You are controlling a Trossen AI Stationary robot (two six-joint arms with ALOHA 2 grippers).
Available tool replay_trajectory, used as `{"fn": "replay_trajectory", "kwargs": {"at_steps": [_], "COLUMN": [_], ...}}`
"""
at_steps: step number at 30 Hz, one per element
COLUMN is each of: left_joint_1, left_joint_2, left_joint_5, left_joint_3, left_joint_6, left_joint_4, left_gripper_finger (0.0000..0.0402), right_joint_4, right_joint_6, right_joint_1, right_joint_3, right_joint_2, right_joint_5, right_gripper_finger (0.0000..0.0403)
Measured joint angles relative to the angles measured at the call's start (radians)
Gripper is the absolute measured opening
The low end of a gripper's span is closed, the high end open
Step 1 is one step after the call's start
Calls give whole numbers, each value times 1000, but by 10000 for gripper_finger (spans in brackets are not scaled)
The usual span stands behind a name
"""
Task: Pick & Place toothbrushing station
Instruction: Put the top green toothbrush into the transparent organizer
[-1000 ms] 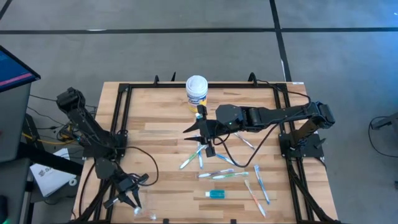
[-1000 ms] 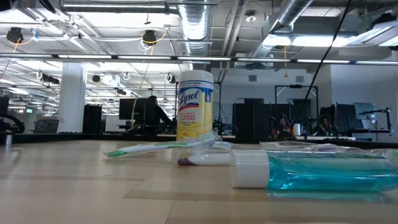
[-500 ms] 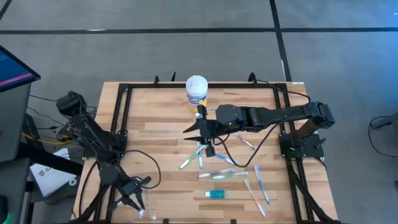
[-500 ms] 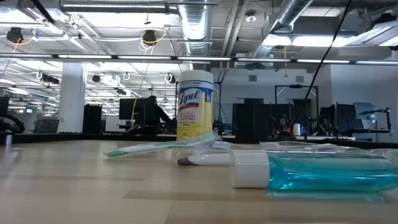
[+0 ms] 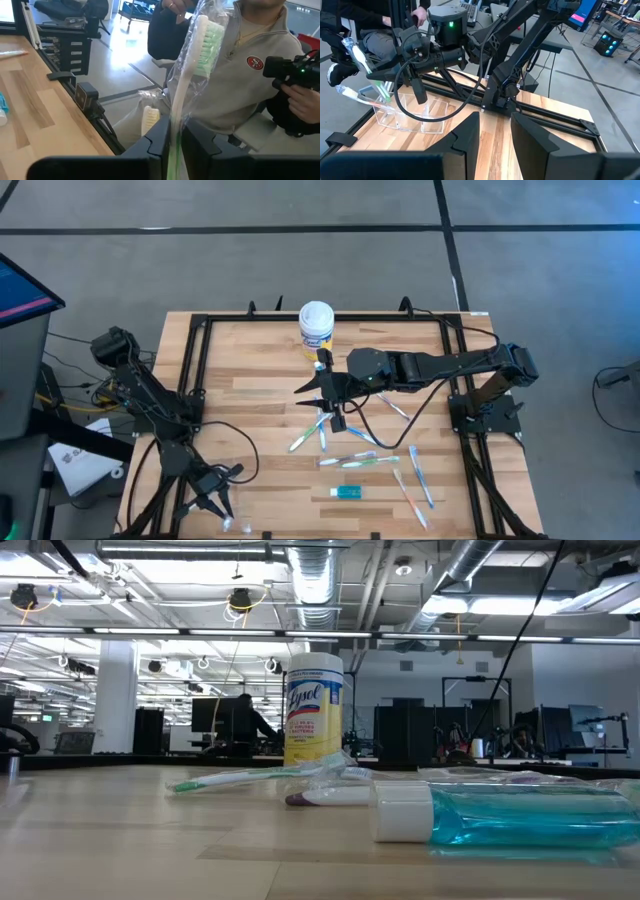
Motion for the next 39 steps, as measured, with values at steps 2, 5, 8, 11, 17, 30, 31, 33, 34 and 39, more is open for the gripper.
{"fn": "replay_trajectory", "kwargs": {"at_steps": [2, 5, 8, 11, 17, 30, 31, 33, 34, 39], "left_joint_1": [0, 0, 0, 0, 0, 0, 0, 0, 0, 0], "left_joint_2": [0, 0, 0, 0, 0, 0, 0, 0, 0, 0], "left_joint_5": [-1, -36, -63, -83, -85, -87, -88, -88, -87, -82], "left_joint_3": [-12, -34, -57, -67, -67, -68, -68, -68, -68, -68], "left_joint_6": [0, -17, -44, -57, -46, -41, -41, -37, -28, -15], "left_joint_4": [-1, -3, 0, 6, 11, 25, 25, 25, 28, 58], "left_gripper_finger": [33, 32, 35, 39, 41, 36, 39, 45, 49, 75], "right_joint_4": [0, 0, 0, 0, 0, -1, -1, -1, -1, -1], "right_joint_6": [0, 0, 0, 0, 0, 0, 0, 0, 0, 0], "right_joint_1": [0, 0, 0, 0, 0, 0, 0, 0, 0, 0], "right_joint_3": [0, 0, 0, 0, 0, 0, 0, 0, 0, 0], "right_joint_2": [0, 0, 0, 0, 0, 0, 0, 0, 0, 0], "right_joint_5": [0, 0, 0, 0, 0, 0, 0, 0, 0, 0], "right_gripper_finger": [102, 102, 102, 102, 102, 102, 102, 102, 102, 102]}}
